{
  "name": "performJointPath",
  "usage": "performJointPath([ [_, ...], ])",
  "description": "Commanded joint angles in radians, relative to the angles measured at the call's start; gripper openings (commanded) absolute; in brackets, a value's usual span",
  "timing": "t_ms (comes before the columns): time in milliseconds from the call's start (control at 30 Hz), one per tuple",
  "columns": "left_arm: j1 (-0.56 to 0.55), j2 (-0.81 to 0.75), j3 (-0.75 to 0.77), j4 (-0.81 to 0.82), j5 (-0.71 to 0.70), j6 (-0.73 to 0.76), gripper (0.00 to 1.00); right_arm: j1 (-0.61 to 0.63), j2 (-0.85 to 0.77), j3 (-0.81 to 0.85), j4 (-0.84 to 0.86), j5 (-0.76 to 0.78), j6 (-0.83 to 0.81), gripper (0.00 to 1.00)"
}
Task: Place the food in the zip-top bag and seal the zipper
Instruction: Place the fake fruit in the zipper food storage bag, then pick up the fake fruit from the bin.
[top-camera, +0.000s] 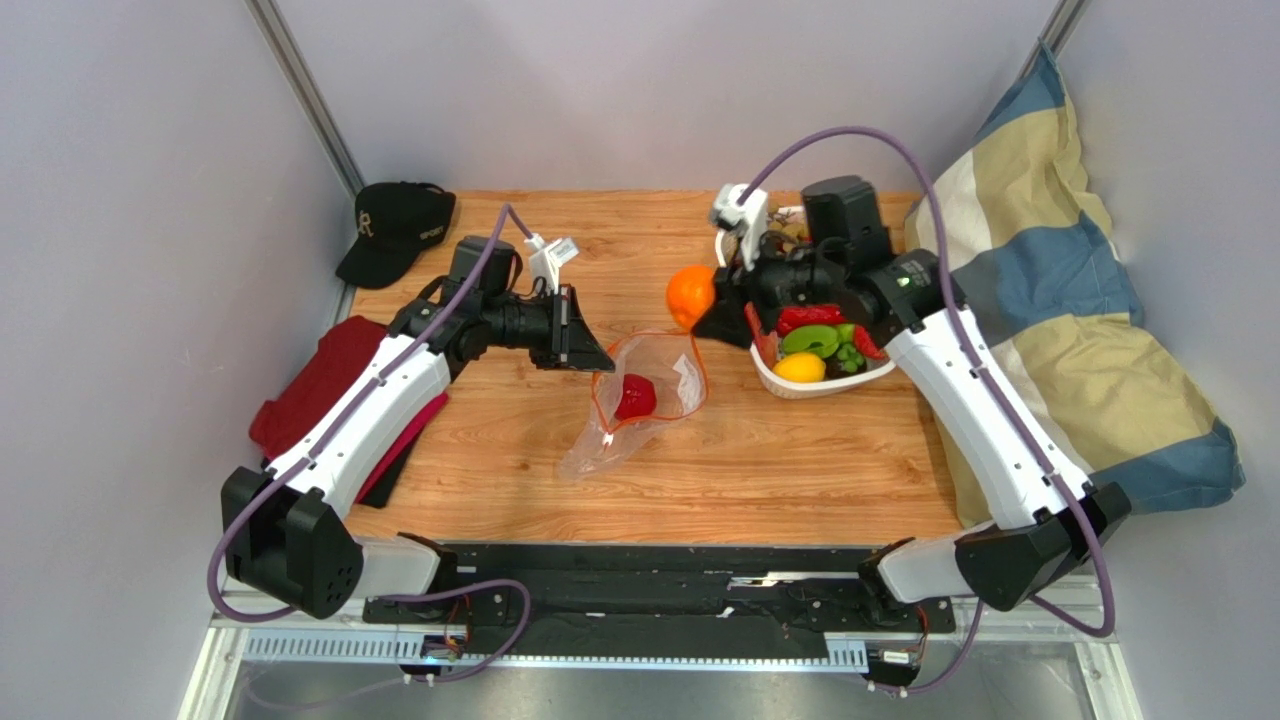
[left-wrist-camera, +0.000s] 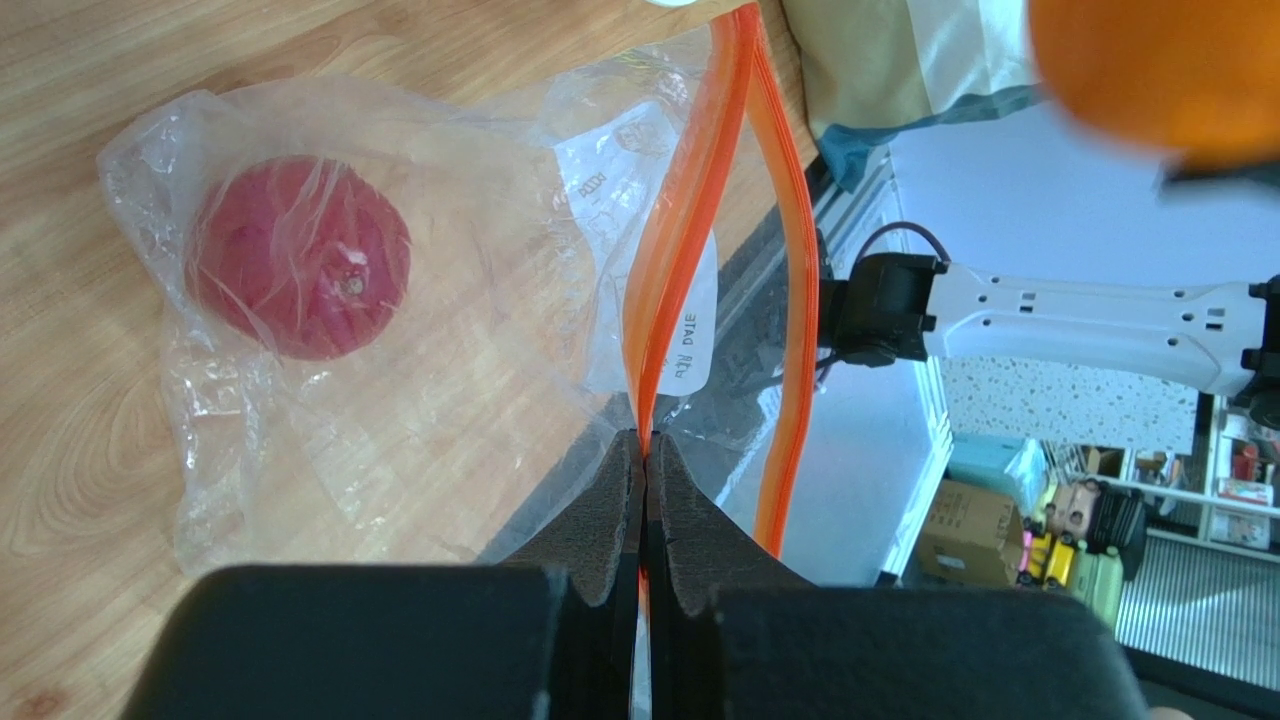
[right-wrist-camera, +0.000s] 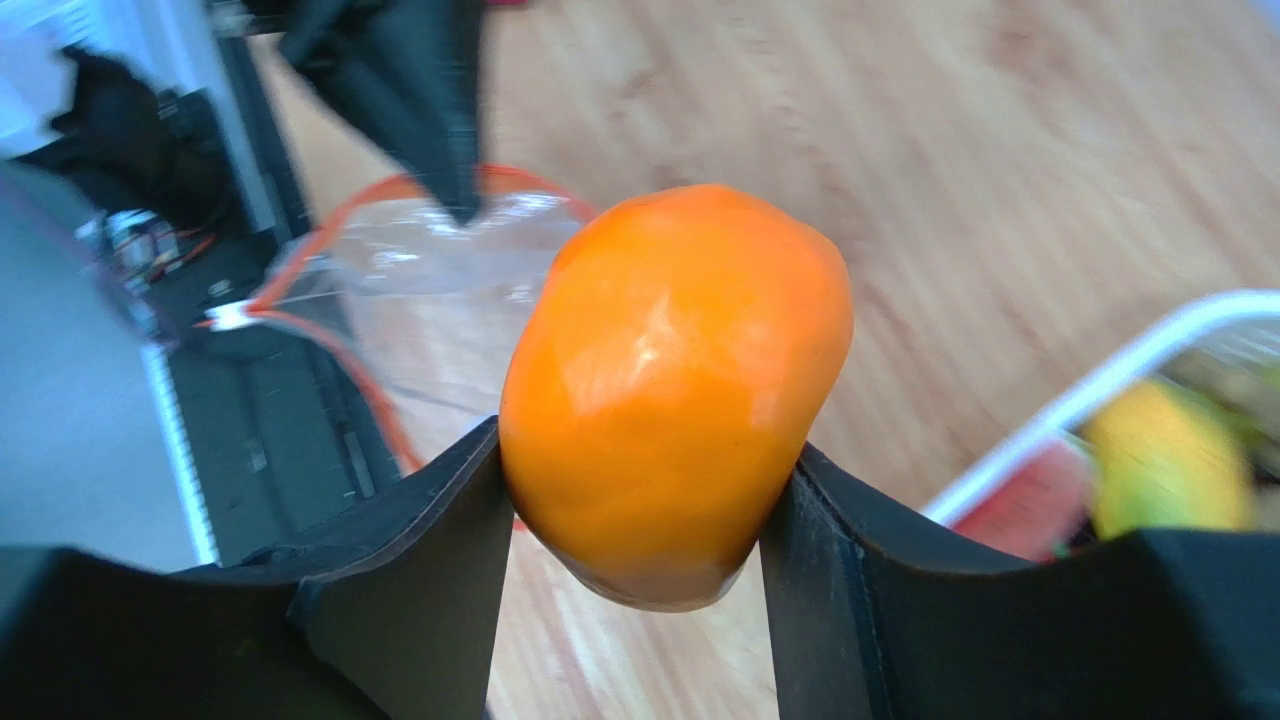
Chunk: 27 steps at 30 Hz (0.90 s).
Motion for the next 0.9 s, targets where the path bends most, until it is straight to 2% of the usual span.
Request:
performJointPath([
  [0, 0.0, -0.015, 0.045, 0.013, 0.019, 0.016, 0.0, 0.144, 0.017, -0.041, -0.013, -0.036, 0.031, 0.4],
  [133, 0.002, -0.009, 0.05, 0.013, 0.024, 0.008, 0.0, 0.224, 0.058, -0.045, -0.021, 0.006, 0.002, 0.45],
  [167, 0.002, -0.009, 0.052, 0.013, 0.024, 0.008, 0.0, 0.235, 0.075, -0.041, -0.027, 0.009, -0.005, 0.5],
  [200, 0.0, -0.007, 0.053, 0.012, 0.022, 0.008, 0.0, 0.25, 0.087, -0.035, -0.036, 0.01, -0.011, 0.65],
  [267, 0.002, -0.002, 0.062, 0.003, 0.022, 0.014, 0.0, 0.255, 0.112, -0.003, -0.085, 0.0, -0.02, 0.83],
  [300, 0.0, -0.002, 0.065, 0.0, 0.021, 0.016, 0.0, 0.253, 0.113, 0.004, -0.097, -0.004, -0.02, 1.0],
  [467, 0.0, 0.004, 0.072, -0.001, 0.019, 0.017, 0.0, 0.201, 0.061, 0.018, -0.093, -0.011, -0.009, 1.0],
  [567, 0.0, 0.005, 0.07, -0.002, 0.021, 0.014, 0.0, 0.076, 0.035, 0.019, -0.097, -0.049, 0.018, 1.0],
  [667, 0.0, 0.002, 0.068, 0.004, 0.019, 0.011, 0.0, -0.165, 0.024, 0.016, -0.126, -0.128, 0.032, 1.0],
  [867, 0.0, -0.005, 0.065, 0.007, 0.019, 0.012, 0.0, -0.472, -0.028, -0.071, -0.183, -0.097, -0.05, 1.0],
])
